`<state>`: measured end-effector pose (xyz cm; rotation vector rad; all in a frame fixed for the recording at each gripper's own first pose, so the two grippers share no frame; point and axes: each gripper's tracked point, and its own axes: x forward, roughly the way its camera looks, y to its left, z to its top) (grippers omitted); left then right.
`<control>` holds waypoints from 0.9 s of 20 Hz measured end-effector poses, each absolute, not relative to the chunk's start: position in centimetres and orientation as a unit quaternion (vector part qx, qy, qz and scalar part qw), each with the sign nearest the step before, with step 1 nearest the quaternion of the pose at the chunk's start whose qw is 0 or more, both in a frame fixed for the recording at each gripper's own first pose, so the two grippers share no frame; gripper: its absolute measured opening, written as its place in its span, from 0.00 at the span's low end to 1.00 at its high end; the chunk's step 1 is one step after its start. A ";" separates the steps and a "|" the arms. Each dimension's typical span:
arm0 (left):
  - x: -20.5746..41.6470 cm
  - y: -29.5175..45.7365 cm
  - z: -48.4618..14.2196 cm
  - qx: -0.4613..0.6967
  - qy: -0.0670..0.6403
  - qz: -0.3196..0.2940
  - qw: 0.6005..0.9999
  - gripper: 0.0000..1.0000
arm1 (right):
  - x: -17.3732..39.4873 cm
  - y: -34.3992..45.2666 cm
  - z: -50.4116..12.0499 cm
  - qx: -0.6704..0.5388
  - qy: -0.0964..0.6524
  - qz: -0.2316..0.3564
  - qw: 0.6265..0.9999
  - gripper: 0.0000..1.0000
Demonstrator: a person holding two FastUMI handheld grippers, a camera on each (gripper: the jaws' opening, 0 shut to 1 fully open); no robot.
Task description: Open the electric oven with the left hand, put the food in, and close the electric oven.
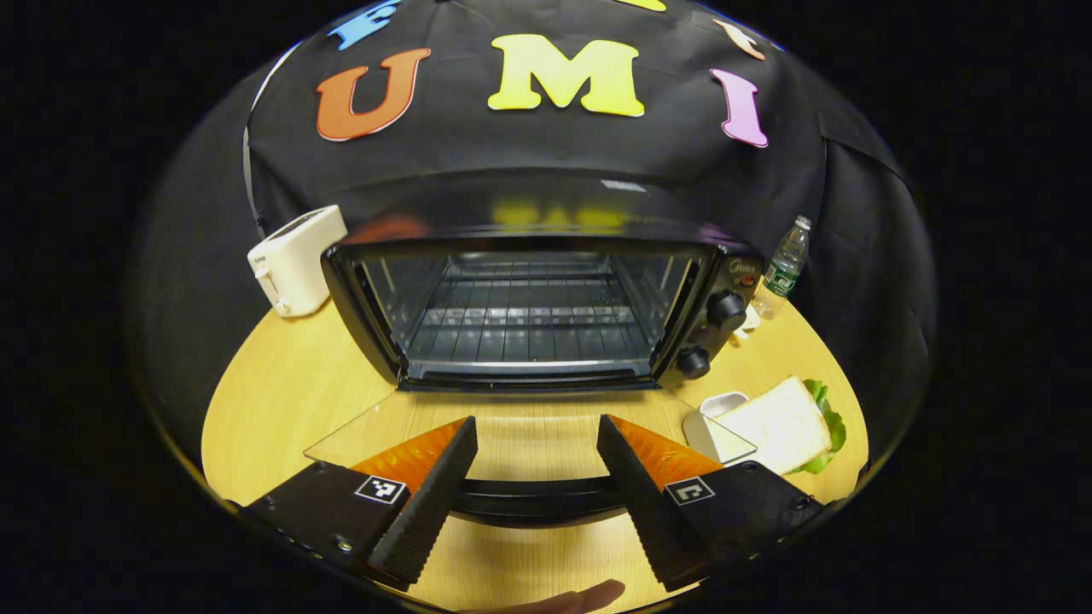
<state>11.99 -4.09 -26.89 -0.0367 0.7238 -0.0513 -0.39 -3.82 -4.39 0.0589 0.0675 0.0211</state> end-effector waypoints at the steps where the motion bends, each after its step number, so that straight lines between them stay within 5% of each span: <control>1: 11.6 -4.2 -27.3 -0.021 0.355 -0.026 0.934 0.95 | -0.4 -3.8 -4.5 0.029 0.034 0.012 0.999 1.00; 9: 8.5 -5.0 -31.1 -0.004 0.417 -0.030 0.908 0.95 | -0.8 -3.2 -4.5 0.023 0.035 0.018 0.999 1.00; 10: 8.1 -5.1 -31.7 -0.009 0.430 -0.031 0.902 0.97 | -0.7 -3.2 -4.6 0.023 0.036 0.019 0.999 0.93; 17: 7.1 -5.3 -32.6 0.003 0.434 -0.029 0.901 0.96 | -0.2 -3.0 -5.2 0.020 0.043 0.022 0.999 1.00; 18: 7.1 -5.4 -32.9 0.003 0.435 -0.031 0.900 0.96 | -0.1 -2.9 -5.4 0.020 0.045 0.022 0.999 0.93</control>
